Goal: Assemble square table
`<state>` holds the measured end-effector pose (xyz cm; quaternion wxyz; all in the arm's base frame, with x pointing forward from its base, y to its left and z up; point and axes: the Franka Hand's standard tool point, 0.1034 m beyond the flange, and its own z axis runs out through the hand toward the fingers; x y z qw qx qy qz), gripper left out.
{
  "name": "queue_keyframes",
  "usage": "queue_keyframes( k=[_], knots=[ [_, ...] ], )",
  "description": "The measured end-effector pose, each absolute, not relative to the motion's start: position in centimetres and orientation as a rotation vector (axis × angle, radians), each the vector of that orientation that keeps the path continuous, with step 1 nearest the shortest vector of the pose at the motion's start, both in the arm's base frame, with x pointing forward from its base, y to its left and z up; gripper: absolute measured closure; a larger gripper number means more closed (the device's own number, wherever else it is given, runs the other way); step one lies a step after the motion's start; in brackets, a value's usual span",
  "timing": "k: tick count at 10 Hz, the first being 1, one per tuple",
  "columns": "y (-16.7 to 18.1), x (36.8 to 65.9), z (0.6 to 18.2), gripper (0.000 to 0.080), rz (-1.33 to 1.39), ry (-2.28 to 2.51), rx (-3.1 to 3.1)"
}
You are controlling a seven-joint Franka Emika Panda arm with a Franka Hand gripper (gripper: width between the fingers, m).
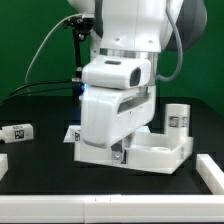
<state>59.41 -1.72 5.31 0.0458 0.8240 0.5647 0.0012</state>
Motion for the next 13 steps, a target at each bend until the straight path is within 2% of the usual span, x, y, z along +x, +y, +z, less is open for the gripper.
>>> queue_keyframes(
  k=[3,5,6,11,13],
  knots=[
    [-2.3,59.4,5.2,0.0748,-0.037,1.941,2.328],
    [1.4,61.9,6.1,0.0748,-0.006,2.104,2.130],
    [2.9,62.5,5.7,0.0748,0.025,2.178,2.030],
    [2.8,62.4,5.2,0.0748,0.019,2.210,1.991],
    [5.2,65.4,5.5,0.0748,0.041,2.147,2.063]
  ],
)
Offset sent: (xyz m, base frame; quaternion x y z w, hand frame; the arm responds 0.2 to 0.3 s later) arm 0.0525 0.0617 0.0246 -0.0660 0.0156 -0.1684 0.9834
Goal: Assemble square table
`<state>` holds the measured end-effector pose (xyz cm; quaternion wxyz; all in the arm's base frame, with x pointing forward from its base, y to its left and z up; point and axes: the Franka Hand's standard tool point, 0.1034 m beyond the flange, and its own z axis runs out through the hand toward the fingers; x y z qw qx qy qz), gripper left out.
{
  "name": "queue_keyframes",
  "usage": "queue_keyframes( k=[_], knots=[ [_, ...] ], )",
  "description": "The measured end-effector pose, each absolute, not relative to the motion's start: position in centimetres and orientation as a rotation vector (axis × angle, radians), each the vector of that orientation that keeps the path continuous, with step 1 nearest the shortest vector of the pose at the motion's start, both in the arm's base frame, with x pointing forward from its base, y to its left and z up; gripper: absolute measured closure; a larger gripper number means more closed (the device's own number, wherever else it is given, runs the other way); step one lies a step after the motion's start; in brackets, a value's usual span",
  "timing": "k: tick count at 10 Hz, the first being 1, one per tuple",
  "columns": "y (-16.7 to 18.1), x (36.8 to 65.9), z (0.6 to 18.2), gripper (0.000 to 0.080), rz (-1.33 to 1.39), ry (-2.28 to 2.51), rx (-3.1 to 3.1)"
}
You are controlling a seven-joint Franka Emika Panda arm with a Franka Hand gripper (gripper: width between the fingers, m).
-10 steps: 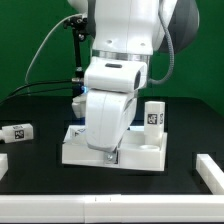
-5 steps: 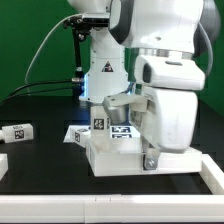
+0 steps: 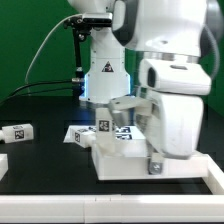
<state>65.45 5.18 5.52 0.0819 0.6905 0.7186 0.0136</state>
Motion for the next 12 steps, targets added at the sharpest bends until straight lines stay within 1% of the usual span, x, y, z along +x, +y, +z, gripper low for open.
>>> queue_keyframes(
  k=[1,2,5,8,10,12],
  knots=[
    [5.8,66.4,5.2,0.0748,0.059,2.146,2.058],
    [5.8,66.4,4.7,0.0748,0.054,2.152,2.057],
    [5.6,65.3,3.7,0.0748,0.042,2.107,2.117],
    [5.1,64.9,3.2,0.0748,0.023,2.040,2.197],
    [5.2,65.3,3.4,0.0748,0.027,2.035,2.198],
    [5.6,65.3,3.2,0.0748,0.028,2.030,2.204]
  ],
)
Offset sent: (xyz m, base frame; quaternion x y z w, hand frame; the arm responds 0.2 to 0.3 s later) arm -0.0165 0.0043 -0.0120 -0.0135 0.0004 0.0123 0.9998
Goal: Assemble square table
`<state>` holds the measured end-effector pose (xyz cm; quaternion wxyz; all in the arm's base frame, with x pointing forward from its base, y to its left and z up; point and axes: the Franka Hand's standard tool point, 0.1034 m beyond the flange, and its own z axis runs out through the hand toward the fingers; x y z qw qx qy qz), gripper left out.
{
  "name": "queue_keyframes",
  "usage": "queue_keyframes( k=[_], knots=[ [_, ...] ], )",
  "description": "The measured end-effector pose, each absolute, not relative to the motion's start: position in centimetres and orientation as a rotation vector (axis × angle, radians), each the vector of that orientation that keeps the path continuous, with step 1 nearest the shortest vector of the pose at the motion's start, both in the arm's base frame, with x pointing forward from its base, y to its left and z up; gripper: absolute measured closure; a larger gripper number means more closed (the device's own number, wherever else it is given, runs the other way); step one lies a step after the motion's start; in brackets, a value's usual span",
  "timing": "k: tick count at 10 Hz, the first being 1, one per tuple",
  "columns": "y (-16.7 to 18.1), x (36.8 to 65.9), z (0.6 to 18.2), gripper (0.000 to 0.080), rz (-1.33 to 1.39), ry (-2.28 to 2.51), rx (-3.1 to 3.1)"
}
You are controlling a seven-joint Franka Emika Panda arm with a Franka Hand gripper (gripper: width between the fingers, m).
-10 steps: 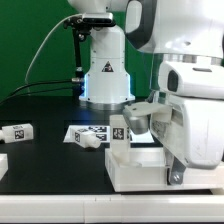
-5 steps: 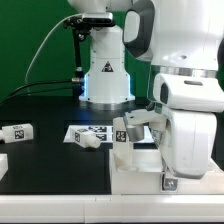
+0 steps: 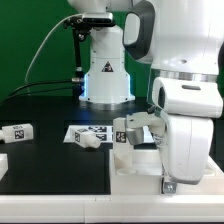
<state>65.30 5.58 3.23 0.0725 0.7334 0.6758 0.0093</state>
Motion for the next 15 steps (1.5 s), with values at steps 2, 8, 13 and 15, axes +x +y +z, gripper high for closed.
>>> queue_keyframes(
  k=[2,8,13,15],
  knots=[
    [5.6,65.3,3.2,0.0748,0.027,2.033,2.198],
    [4.9,65.4,4.7,0.0438,0.005,2.001,2.230],
    [2.8,65.2,7.3,0.0151,-0.007,1.707,2.459],
    [2.6,65.2,7.3,0.0150,0.005,1.567,2.550]
  ],
)
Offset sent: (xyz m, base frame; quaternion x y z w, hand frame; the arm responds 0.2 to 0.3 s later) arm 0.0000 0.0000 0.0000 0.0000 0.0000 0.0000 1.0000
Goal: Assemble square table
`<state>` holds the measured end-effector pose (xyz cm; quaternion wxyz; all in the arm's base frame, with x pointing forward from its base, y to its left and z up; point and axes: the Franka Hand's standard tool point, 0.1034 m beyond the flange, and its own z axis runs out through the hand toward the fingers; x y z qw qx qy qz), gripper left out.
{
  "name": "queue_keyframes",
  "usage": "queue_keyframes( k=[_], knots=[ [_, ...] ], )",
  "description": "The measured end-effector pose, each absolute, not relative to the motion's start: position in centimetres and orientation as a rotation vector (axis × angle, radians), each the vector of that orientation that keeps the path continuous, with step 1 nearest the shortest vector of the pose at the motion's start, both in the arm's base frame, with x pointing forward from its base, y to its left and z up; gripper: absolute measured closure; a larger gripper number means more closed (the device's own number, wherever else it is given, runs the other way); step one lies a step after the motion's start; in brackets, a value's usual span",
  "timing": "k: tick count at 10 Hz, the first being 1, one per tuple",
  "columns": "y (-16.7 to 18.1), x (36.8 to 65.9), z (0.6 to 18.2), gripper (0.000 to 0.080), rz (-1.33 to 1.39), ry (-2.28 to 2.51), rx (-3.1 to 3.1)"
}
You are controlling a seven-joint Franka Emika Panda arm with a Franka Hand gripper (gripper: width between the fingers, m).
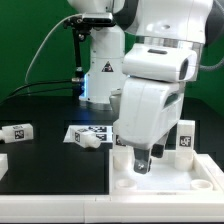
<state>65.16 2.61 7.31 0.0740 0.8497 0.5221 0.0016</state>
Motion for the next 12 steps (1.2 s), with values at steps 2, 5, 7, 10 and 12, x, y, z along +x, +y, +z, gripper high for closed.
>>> queue_keyframes(
  k=[2,5,7,10,12],
  knots=[
    [-2.4,63.1,10.2,0.0150,-0.038,1.407,2.667],
    [-3.6,62.2,12.6,0.0150,0.016,1.107,2.793],
    [-3.7,62.2,12.4,0.0150,0.008,1.102,2.798],
    [-6.8,59.0,11.8,0.0150,-0.108,1.094,2.856],
    [-9.3,54.1,11.5,0.0150,-0.177,1.071,2.894]
  ],
)
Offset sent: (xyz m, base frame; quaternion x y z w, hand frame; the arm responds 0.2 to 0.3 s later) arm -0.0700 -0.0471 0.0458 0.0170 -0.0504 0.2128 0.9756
